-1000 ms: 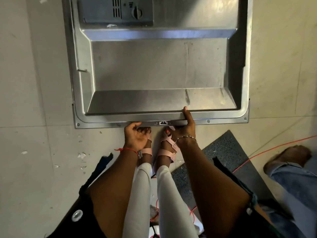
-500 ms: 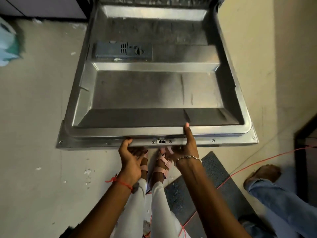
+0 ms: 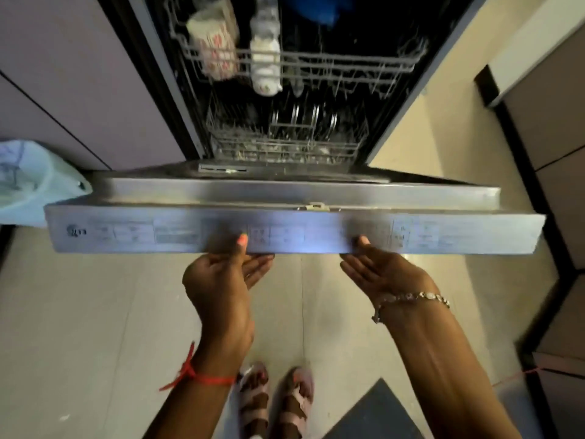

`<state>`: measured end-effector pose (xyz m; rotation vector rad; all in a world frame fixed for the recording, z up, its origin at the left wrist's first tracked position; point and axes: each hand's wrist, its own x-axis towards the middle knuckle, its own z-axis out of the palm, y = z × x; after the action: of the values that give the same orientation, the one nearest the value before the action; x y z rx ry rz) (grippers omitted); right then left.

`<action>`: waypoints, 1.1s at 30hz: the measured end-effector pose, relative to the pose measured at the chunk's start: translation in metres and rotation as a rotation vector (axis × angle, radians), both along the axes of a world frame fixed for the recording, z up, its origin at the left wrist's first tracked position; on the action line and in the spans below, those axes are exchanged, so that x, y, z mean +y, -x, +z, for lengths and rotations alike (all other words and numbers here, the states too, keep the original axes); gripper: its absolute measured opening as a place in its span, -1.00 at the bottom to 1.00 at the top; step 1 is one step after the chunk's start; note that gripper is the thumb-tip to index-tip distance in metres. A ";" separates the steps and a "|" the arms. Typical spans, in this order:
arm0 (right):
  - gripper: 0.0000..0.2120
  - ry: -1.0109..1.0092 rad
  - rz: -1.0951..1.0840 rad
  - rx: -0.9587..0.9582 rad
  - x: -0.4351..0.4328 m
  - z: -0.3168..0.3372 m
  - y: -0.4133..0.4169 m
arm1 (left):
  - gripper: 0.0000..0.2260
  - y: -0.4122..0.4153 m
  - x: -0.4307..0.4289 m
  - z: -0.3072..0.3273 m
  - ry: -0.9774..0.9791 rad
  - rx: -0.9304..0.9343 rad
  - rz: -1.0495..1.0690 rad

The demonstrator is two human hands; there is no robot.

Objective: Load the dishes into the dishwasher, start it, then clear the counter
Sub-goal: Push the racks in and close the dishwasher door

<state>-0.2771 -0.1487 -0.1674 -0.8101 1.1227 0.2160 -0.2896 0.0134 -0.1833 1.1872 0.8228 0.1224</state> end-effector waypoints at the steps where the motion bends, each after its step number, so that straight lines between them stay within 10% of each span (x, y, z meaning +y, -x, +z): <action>1: -0.92 0.056 0.031 -0.034 -0.002 0.011 -0.015 | -0.78 -0.017 0.001 0.010 -0.013 -0.050 -0.028; 15: -0.82 0.201 0.168 -0.271 -0.015 0.120 -0.195 | -0.75 -0.206 -0.005 0.097 -0.192 -0.172 -0.171; 20: -0.82 0.195 0.059 -0.286 -0.014 0.137 -0.239 | -0.70 -0.247 0.011 0.119 -1.176 -0.223 -0.350; 23: -0.75 0.562 0.126 -0.309 -0.010 0.137 -0.269 | -0.21 -0.277 0.015 0.133 -1.640 -0.425 -0.507; 25: -0.74 1.153 0.379 -0.359 -0.008 0.141 -0.284 | 0.17 -0.307 0.015 0.137 -1.831 -0.419 -0.688; 28: -0.52 1.786 0.692 -0.786 -0.009 0.148 -0.305 | 0.31 -0.344 0.013 0.152 -1.904 -0.288 -0.892; 33: 0.10 1.724 1.425 -0.597 -0.018 0.162 -0.341 | 0.12 -0.364 0.011 0.155 -1.882 -0.128 -1.045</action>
<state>0.0638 -0.1670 -0.0058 -2.8826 -0.3379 0.0890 0.0742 0.0245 -0.0283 3.1505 -0.4326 0.0787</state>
